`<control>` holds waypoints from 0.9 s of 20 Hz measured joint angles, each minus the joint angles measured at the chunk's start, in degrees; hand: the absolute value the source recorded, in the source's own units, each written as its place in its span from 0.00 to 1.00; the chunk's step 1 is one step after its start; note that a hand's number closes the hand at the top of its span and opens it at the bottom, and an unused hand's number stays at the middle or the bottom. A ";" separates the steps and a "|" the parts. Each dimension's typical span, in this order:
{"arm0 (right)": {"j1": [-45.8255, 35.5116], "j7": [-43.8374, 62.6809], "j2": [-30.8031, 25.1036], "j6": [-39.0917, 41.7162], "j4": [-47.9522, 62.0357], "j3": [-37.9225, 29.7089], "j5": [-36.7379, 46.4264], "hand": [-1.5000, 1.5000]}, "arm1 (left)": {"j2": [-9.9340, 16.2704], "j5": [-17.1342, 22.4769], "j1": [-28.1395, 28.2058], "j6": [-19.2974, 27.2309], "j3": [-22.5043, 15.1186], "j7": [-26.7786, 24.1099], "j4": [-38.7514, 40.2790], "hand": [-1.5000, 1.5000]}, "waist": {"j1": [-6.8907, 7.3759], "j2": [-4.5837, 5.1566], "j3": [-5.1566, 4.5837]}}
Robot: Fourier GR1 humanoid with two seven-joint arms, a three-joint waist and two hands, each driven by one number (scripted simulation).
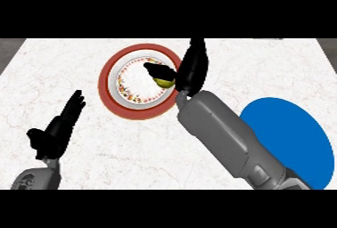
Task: Pick the pear from the plate and place it in the plate
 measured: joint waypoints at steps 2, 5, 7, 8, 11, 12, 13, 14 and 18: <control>4.78 -4.74 -1.13 -1.00 -4.32 -1.08 -2.65 0.00 | 0.03 0.18 0.71 0.03 0.22 0.24 -0.79 0.50 | -0.63 -0.13 0.01; 12.26 -12.00 -2.96 -0.47 -10.97 -1.82 -6.56 0.00 | 0.26 0.21 1.76 0.12 0.56 0.77 -2.12 0.50 | -1.25 -0.27 0.01; 16.66 -15.53 -4.54 1.72 -15.22 -1.89 -8.58 0.00 | 0.12 0.19 2.28 -0.02 0.63 0.66 -2.21 0.50 | -1.61 -0.38 0.00; 19.20 -17.75 -5.68 3.01 -17.29 -1.86 -9.73 0.00 | 0.13 0.20 2.81 -0.07 0.61 0.95 -2.84 0.50 | -1.72 -0.41 0.00; 25.15 -25.37 -7.41 7.54 -20.79 -3.28 -14.22 0.00 | -0.57 -0.37 3.12 0.74 0.29 1.58 -3.94 0.50 | -1.83 -0.43 -0.01; 26.83 -26.83 -7.81 8.73 -21.96 -3.68 -14.62 0.00 | -0.38 -0.09 3.33 0.34 0.64 1.67 -4.08 0.50 | -1.89 -0.45 -0.01; 28.34 -29.04 -7.74 10.06 -22.26 -4.10 -15.38 0.00 | -0.54 -0.14 3.32 0.31 0.70 1.60 -3.94 0.50 | -1.91 -0.47 -0.02; 29.63 -30.80 -8.22 11.50 -22.45 -4.87 -16.05 0.00 | -0.93 -0.48 3.67 0.55 0.46 1.51 -4.12 0.50 | -1.92 -0.48 -0.03; 34.12 -36.50 -9.16 16.83 -22.45 -7.71 -17.72 0.00 | -1.20 -0.85 3.52 0.32 0.95 0.91 -3.28 0.50 | -2.01 -0.50 -0.06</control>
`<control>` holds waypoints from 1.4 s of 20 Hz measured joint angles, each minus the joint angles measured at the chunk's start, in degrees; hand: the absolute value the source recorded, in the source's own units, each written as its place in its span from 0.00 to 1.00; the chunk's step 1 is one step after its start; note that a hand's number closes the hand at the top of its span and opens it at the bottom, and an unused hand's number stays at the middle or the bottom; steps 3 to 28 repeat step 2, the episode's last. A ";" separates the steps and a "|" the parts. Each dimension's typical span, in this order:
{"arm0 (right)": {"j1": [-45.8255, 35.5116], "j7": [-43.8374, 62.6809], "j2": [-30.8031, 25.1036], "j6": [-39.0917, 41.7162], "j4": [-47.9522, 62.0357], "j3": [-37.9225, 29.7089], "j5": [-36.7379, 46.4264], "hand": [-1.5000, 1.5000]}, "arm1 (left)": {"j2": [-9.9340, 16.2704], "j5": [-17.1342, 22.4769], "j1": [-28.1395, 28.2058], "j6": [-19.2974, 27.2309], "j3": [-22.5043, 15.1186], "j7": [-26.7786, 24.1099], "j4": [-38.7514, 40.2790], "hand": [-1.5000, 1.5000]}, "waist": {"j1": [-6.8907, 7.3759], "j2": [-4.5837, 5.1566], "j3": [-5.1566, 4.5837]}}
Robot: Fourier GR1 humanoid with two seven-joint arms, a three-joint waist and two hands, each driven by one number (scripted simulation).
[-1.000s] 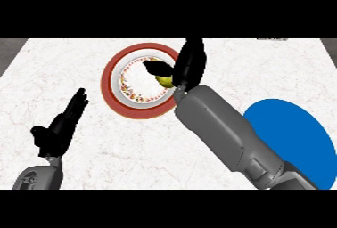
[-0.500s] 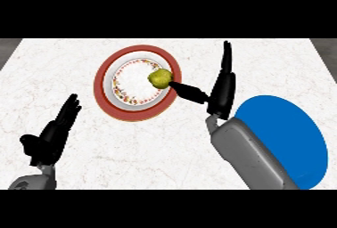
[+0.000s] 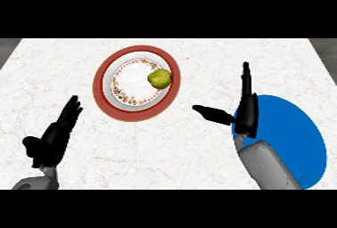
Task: Pick the pear from the plate and place it in the plate
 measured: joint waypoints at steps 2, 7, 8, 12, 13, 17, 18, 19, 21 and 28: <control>0.51 -1.19 0.70 1.33 0.71 -1.21 0.95 0.00 | 0.19 0.01 -1.22 -0.52 0.57 0.18 1.02 0.50 | -0.01 -0.02 -0.01; 0.51 -1.19 0.70 1.33 0.71 -1.21 0.95 0.00 | 0.19 0.01 -1.22 -0.52 0.57 0.18 1.02 0.50 | -0.01 -0.02 -0.01; 0.51 -1.19 0.70 1.33 0.71 -1.21 0.95 0.00 | 0.19 0.01 -1.22 -0.52 0.57 0.18 1.02 0.50 | -0.01 -0.02 -0.01; 0.51 -1.19 0.70 1.33 0.71 -1.21 0.95 0.00 | 0.19 0.01 -1.22 -0.52 0.57 0.18 1.02 0.50 | -0.01 -0.02 -0.01; 0.51 -1.19 0.70 1.33 0.71 -1.21 0.95 0.00 | 0.19 0.01 -1.22 -0.52 0.57 0.18 1.02 0.50 | -0.01 -0.02 -0.01; 0.51 -1.19 0.70 1.33 0.71 -1.21 0.95 0.00 | 0.19 0.01 -1.22 -0.52 0.57 0.18 1.02 0.50 | -0.01 -0.02 -0.01; 0.51 -1.19 0.70 1.33 0.71 -1.21 0.95 0.00 | 0.19 0.01 -1.22 -0.52 0.57 0.18 1.02 0.50 | -0.01 -0.02 -0.01; 0.51 -1.19 0.70 1.33 0.71 -1.21 0.95 0.00 | 0.19 0.01 -1.22 -0.52 0.57 0.18 1.02 0.50 | -0.01 -0.02 -0.01; 0.51 -1.19 0.70 1.33 0.71 -1.21 0.95 0.00 | 0.19 0.01 -1.22 -0.52 0.57 0.18 1.02 0.50 | -0.01 -0.02 -0.01; 0.51 -1.19 0.70 1.33 0.71 -1.21 0.95 0.00 | 0.19 0.01 -1.22 -0.52 0.57 0.18 1.02 0.50 | -0.01 -0.02 -0.01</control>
